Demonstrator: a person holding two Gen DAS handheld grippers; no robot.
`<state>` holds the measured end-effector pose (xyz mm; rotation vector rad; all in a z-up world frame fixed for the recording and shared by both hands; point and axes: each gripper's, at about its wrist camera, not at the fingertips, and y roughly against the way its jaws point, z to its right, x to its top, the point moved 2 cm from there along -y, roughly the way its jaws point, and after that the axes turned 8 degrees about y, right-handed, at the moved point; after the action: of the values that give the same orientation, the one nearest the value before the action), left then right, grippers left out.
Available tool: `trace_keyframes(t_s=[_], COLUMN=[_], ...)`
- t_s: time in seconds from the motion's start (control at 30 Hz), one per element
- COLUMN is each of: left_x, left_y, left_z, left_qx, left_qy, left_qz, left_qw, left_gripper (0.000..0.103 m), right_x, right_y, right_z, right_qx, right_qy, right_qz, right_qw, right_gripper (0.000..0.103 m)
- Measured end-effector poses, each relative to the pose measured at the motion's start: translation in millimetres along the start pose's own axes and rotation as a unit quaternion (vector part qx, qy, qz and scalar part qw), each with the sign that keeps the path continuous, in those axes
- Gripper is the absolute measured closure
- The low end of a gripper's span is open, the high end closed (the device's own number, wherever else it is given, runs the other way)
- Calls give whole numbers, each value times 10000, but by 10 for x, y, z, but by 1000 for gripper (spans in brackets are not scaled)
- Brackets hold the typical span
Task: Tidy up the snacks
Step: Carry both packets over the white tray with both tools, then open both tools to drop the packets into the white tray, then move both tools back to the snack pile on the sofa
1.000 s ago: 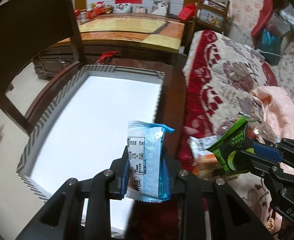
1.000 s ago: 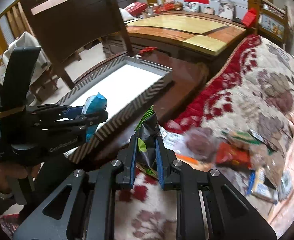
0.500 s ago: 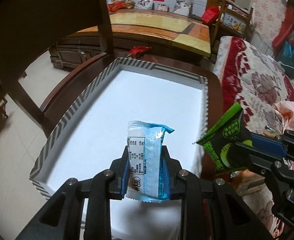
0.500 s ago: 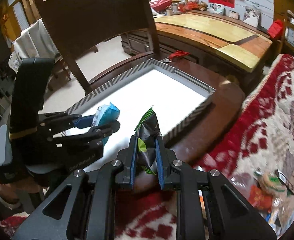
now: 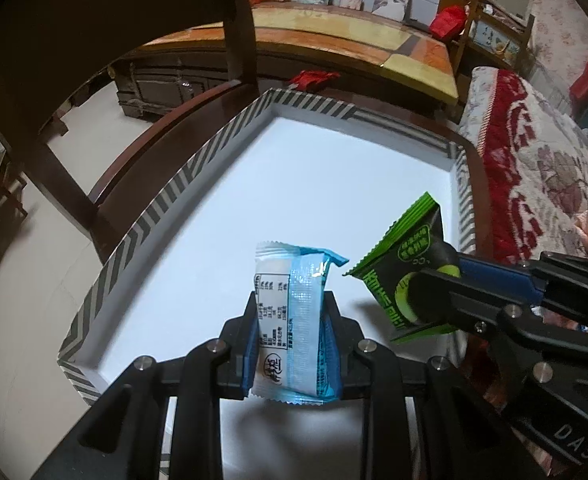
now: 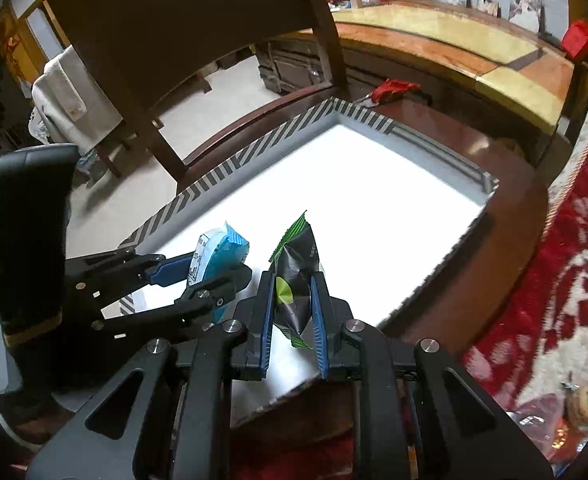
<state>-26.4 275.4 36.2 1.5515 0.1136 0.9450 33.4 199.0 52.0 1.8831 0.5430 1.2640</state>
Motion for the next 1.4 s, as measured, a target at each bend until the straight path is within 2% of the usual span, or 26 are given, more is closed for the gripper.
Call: trace_keyframes(t_s=[0.4,0.53,0.63,0.67,0.7,0.8,1.13,1.4], left_x=[-27,-22,-22,-18,-16,-5,-10,-84], left_y=[-141,-155,-119,-98,-67,42,422,617], left_z=[-33,-37,-35,-33,-33,-11,221,567], left_qx=[209,297,271,241,234,184,127,-163], left_qy=[54,106,136,151,165,159,-35,-275], left_qz=[-148,-144,-64,-18,31,225,712,798], left_qw=[9997,9994,9995,9996,9996,9995,9974,9963], left_gripper=[73,67,48,42,38,27,21,20], right_x=[-78,-82,-89,-88,-86,-101,-231,-473], right_y=[-260,-229,-166,-139,-91,37,617,1020], right_z=[197,224,197,194,178,163,161,314], right_qx=[256,-23,-191,-233,-308,-479,-1061,-1534], right_qy=[-488,-491,-346,-317,-281,-190,-231,-409], right_qz=[-148,-153,-109,-77,-20,131,641,781], right_qw=[9984,9987,9992,9992,9991,9986,9920,9842], right_gripper=[86,79,77,71,65,64,64,64])
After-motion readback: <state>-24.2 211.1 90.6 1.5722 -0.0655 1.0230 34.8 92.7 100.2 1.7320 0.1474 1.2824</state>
